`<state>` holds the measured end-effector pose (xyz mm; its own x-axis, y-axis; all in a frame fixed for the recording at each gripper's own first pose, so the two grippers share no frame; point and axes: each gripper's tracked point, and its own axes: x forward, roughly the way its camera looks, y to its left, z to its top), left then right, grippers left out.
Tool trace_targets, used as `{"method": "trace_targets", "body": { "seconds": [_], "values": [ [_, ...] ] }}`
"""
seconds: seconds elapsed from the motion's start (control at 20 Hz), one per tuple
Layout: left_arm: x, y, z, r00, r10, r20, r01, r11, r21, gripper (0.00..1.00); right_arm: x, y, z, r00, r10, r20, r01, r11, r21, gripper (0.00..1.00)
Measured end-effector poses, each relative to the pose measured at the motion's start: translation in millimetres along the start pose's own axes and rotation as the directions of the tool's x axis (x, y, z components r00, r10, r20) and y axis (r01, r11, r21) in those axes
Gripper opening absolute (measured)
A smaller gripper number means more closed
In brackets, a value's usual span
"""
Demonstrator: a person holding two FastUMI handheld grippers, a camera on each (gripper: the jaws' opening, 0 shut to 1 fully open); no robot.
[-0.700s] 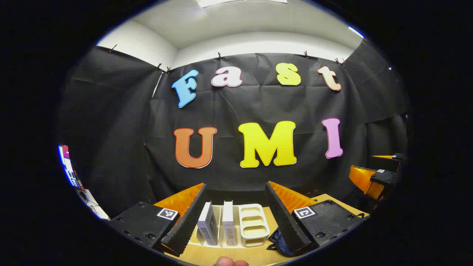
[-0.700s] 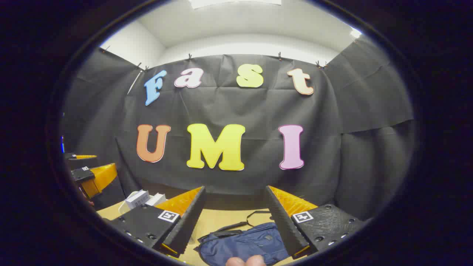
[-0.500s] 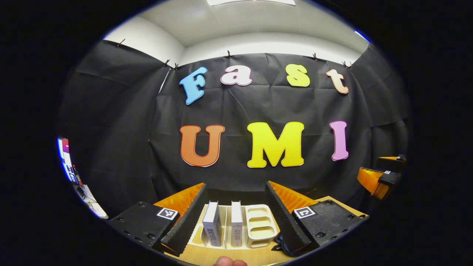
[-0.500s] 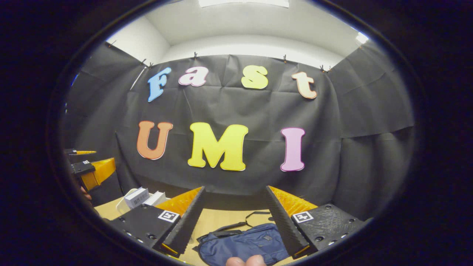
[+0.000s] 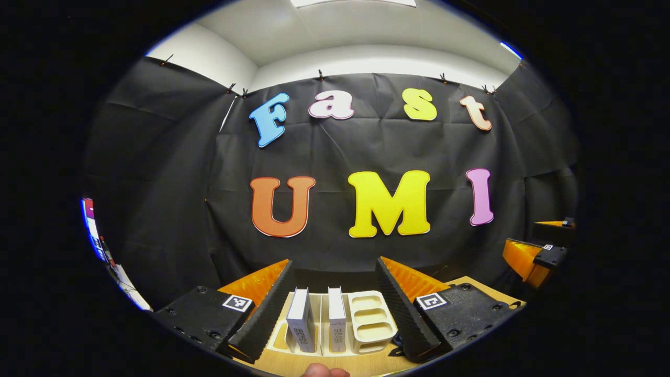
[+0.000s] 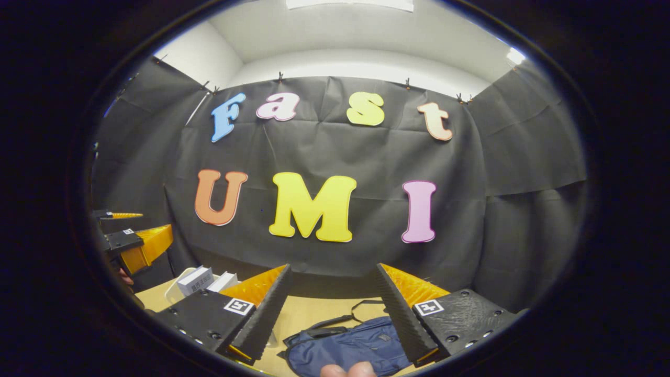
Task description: Open the schoolbag, grab two books from the bookshelf and put them into the schoolbag.
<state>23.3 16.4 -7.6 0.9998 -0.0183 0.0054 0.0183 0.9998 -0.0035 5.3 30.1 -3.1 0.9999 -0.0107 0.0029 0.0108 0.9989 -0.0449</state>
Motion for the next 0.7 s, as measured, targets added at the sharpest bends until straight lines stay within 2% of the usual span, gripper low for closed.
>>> {"method": "trace_targets", "body": {
  "seconds": [0.3, 0.7],
  "values": [
    [-0.3, -0.1, -0.8, 1.0, -0.011, -0.007, 0.011, 1.0, 0.004, 0.98, 2.7, 0.4, -4.5, 1.0, -0.007, -0.014, 0.007, 1.0, 0.018, 0.95],
    [-2.5, 2.1, 1.2, 1.0, 0.003, -0.006, -0.003, 1.0, 0.022, 0.98, 3.7, 5.0, -4.1, 1.0, 0.006, -0.015, -0.006, 0.999, 0.034, 0.97]
  ]
}}
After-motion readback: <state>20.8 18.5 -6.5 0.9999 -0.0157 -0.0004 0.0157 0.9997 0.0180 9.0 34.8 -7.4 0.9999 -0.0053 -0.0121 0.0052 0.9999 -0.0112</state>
